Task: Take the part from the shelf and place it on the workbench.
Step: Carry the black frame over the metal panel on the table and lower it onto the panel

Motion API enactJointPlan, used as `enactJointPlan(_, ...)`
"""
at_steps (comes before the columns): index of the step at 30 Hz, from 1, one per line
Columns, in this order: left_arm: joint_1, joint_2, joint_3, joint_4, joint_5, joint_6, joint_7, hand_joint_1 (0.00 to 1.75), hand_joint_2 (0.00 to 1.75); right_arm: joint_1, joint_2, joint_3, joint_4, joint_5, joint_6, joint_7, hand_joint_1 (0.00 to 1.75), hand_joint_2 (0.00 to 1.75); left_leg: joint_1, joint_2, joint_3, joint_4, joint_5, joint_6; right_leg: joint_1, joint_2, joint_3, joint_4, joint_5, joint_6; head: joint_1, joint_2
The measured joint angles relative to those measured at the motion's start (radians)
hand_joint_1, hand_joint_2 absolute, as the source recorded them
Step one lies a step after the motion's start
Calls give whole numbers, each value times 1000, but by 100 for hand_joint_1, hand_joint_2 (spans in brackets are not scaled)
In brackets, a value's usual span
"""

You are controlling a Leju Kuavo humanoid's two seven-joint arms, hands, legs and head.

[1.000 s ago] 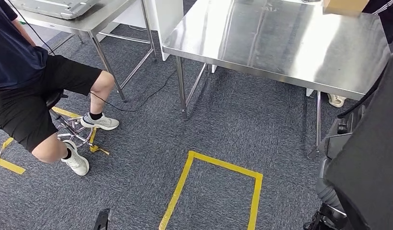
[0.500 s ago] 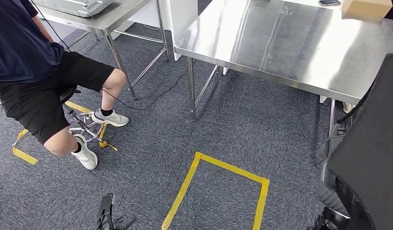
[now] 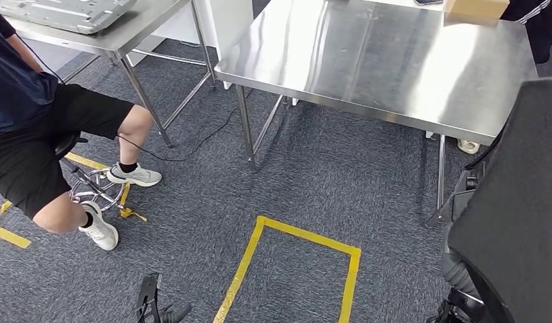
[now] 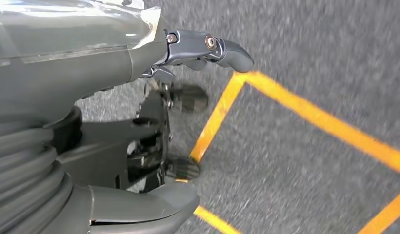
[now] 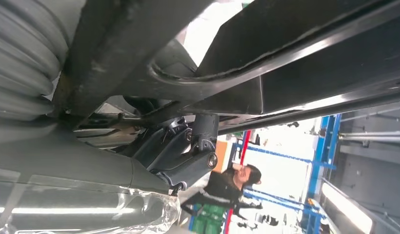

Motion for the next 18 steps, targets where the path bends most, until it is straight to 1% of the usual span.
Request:
enactJointPlan(1, 0, 2, -1, -3, 0, 2, -2, 0, 175, -1, 0, 0, 1, 1, 0, 0, 175, 175, 0, 6, -8, 23, -17, -14, -3, -4, -5, 8, -5, -10, 2, 0)
enactJointPlan(2, 0, 4, -2, -5, -1, 4, -3, 0, 175, 0, 0, -1, 2, 1, 0, 0, 175, 175, -2, 10, -13, 38, -29, -23, -5, 2, -17, 29, -14, -26, 2, 0)
enactJointPlan(3, 0, 3, -3, -8, -1, 5, -4, 0, 175, 0, 0, -2, 1, 2, 0, -1, 175, 175, -2, 15, -14, 46, -36, -30, -10, 10, -21, 39, -20, -42, -3, 0)
enactJointPlan(4, 0, 3, -4, -11, -1, 7, -4, 0, 175, 1, 0, -2, 1, 3, -1, 0, 175, 175, -2, 14, -13, 48, -43, -33, -10, 17, -25, 46, -24, -49, -13, 0)
enactJointPlan(5, 0, 3, -5, -14, -2, 8, -4, 0, 175, 3, 1, -2, 0, 5, -1, 1, 175, 175, -1, 9, -17, 61, -56, -32, -9, 24, -28, 51, -25, -53, -19, 0)
enactJointPlan(6, 0, 2, -6, -18, -2, 10, -3, 0, 175, 3, 1, -3, -1, 8, -1, 1, 175, 175, -2, 2, -30, 91, -79, -30, -6, 31, -30, 53, -26, -56, -24, 0)
enactJointPlan(7, 0, 1, -6, -21, -2, 10, -3, 0, 175, 4, 2, -3, -3, 11, -1, 2, 175, 175, -4, -5, -54, 142, -110, -25, -1, 36, -31, 51, -25, -59, -31, 0)
enactJointPlan(8, 0, 0, -7, -23, -3, 10, -2, 0, 175, 5, 3, -3, -4, 12, -1, 2, 175, 175, -9, -10, -91, 213, -143, -17, 4, 43, -31, 50, -24, -61, -35, 0)
enactJointPlan(9, 2, -1, -8, -25, -3, 10, -1, 0, 175, 5, 4, -3, -5, 14, -1, 2, 175, 175, -17, -13, -130, 284, -171, -8, 13, 50, -31, 48, -24, -62, -37, 0)
enactJointPlan(10, 4, -2, -9, -26, -4, 10, 0, 0, 175, 5, 4, -3, -5, 14, -1, 2, 175, 175, -27, -16, -162, 338, -184, 5, 23, 59, -31, 47, -23, -64, -38, 0)
enactJointPlan(11, 6, -4, -11, -28, -4, 11, 0, 0, 175, 5, 5, -3, -5, 15, -1, 2, 175, 175, -39, -20, -181, 361, -180, 24, 34, 69, -32, 47, -22, -66, -38, 0)
enactJointPlan(12, 8, -5, -13, -31, -5, 11, 0, 0, 175, 5, 5, -3, -5, 15, -1, 2, 175, 175, -53, -28, -180, 343, -157, 50, 47, 80, -31, 46, -20, -69, -38, 0)
enactJointPlan(13, 10, -7, -14, -33, -5, 11, 0, 0, 175, 5, 6, -3, -6, 15, -1, 2, 175, 175, -71, -44, -163, 294, -122, 83, 60, 92, -31, 43, -18, -74, -39, 0)
enactJointPlan(14, 10, -4, -15, -36, -6, 11, 0, 0, 175, 5, 6, -3, -6, 16, -1, 2, 175, 175, -93, -67, -137, 230, -86, 123, 65, 102, -31, 40, -14, -81, -37, 0)
enactJointPlan(15, 12, -2, -15, -39, -6, 12, 0, 0, 175, 3, 7, -3, -7, 16, -1, 2, 175, 175, -108, -84, -114, 175, -55, 158, 76, 111, -30, 36, -11, -87, -31, 0)
enactJointPlan(16, 12, 1, -16, -42, -7, 13, 0, 0, 175, 3, 8, -3, -7, 17, 0, 1, 175, 175, -122, -97, -96, 136, -36, 181, 78, 120, -29, 31, -7, -92, -27, 0)
enactJointPlan(17, 12, 2, -17, -45, -8, 14, 1, 0, 175, 3, 8, -3, -7, 18, 0, 1, 175, 175, -130, -100, -87, 116, -27, 195, 77, 127, -28, 28, -5, -95, -24, 0)
enactJointPlan(18, 12, 0, -19, -49, -9, 15, 2, 0, 175, 4, 9, -4, -8, 19, 0, 1, 175, 175, -132, -93, -83, 109, -22, 195, 80, 135, -27, 24, -3, -95, -24, 0)
